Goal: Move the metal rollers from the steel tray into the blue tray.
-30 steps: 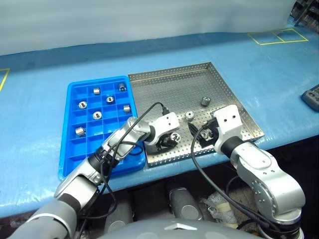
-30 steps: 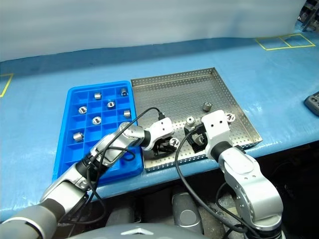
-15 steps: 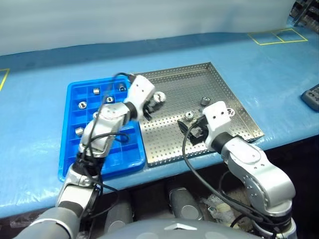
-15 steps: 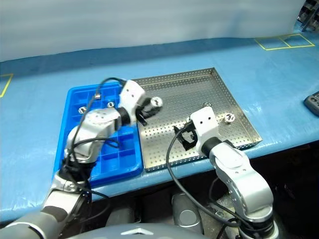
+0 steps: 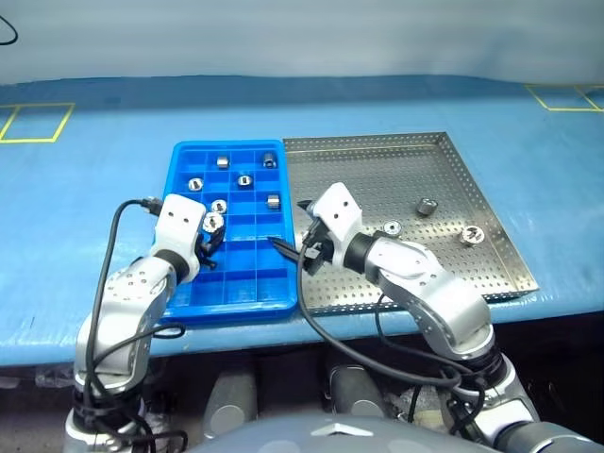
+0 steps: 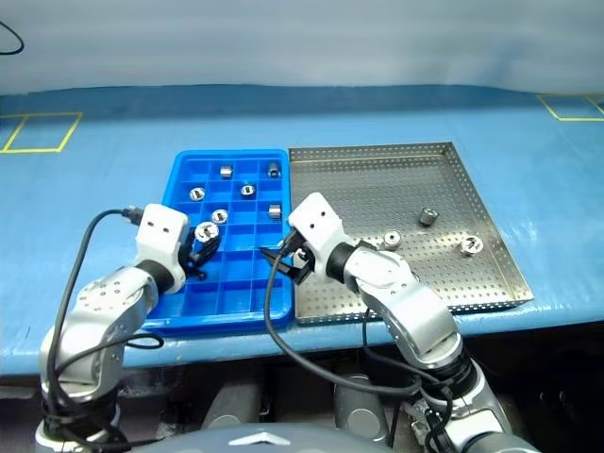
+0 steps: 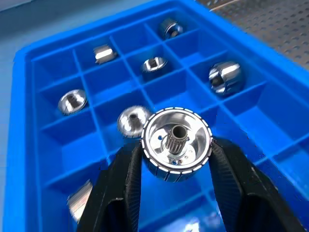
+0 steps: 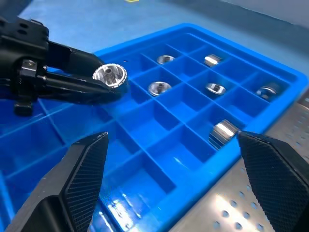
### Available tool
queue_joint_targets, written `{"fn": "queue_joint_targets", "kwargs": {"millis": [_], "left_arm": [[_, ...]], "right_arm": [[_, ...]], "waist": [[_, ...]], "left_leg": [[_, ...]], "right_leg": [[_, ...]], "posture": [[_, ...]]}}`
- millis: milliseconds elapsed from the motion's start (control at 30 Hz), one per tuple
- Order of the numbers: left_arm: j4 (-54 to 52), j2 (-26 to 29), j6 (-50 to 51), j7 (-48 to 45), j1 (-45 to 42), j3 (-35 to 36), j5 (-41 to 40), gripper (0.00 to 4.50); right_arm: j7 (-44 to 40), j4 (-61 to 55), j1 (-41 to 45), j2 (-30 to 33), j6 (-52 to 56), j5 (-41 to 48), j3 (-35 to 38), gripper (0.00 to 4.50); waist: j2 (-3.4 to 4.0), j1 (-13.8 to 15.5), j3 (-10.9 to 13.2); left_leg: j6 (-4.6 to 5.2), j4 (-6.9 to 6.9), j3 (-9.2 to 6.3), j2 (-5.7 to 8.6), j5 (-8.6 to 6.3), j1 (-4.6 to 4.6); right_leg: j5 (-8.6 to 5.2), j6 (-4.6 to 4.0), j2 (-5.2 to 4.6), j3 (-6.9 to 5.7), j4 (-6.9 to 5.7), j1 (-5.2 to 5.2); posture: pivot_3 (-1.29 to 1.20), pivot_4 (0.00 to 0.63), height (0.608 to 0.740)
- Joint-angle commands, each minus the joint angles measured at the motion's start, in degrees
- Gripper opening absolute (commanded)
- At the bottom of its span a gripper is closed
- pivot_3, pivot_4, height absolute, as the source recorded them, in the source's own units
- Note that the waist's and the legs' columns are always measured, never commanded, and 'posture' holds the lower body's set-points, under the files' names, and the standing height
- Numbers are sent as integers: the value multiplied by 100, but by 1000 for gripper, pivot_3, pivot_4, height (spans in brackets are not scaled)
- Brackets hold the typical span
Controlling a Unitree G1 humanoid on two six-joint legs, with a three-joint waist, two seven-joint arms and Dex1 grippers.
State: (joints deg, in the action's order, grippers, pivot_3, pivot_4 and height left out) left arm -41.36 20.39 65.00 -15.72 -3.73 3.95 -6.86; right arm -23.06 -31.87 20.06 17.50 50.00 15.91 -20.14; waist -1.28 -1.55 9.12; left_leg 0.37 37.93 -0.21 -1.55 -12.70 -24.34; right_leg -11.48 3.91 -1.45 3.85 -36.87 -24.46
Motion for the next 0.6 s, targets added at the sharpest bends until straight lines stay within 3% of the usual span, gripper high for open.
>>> {"fn": "queue_joint_targets", "kwargs": {"millis": [33, 300, 533, 600], "left_arm": [[-504, -61, 183, 214, 213, -57, 18, 1771], [-480, -295, 622, 355, 426, -249, -179, 1771], [-395, -251, 329, 184, 1, -270, -318, 4025], [-365, -224, 33, 41, -252, -265, -407, 4485]], "right_arm": [[-165, 140, 99, -47, -294, -35, -119, 4500], [-222, 161, 47, -78, -308, -17, -128, 4500], [26, -200, -177, 2, -127, -19, 157, 4500], [275, -357, -298, -2, -3, -77, 405, 4500]], "waist": [[-1, 66, 0], [0, 116, -1], [2, 119, -2], [-2, 116, -3]], "left_leg": [[0, 2, 1, 0, 0, 0], [-3, 5, 0, -1, 2, 3], [-4, 5, -1, 0, 3, 5], [-3, 13, -1, 2, 3, -2]], "right_leg": [[0, -1, -1, 0, 0, 1], [-1, -6, 0, -5, -3, 3], [-2, -8, -1, -8, -2, 5], [-2, -7, -4, -8, -1, 5]], "posture": [[105, 150, 740], [97, 150, 740], [36, 150, 740], [-3, 150, 740]]}}
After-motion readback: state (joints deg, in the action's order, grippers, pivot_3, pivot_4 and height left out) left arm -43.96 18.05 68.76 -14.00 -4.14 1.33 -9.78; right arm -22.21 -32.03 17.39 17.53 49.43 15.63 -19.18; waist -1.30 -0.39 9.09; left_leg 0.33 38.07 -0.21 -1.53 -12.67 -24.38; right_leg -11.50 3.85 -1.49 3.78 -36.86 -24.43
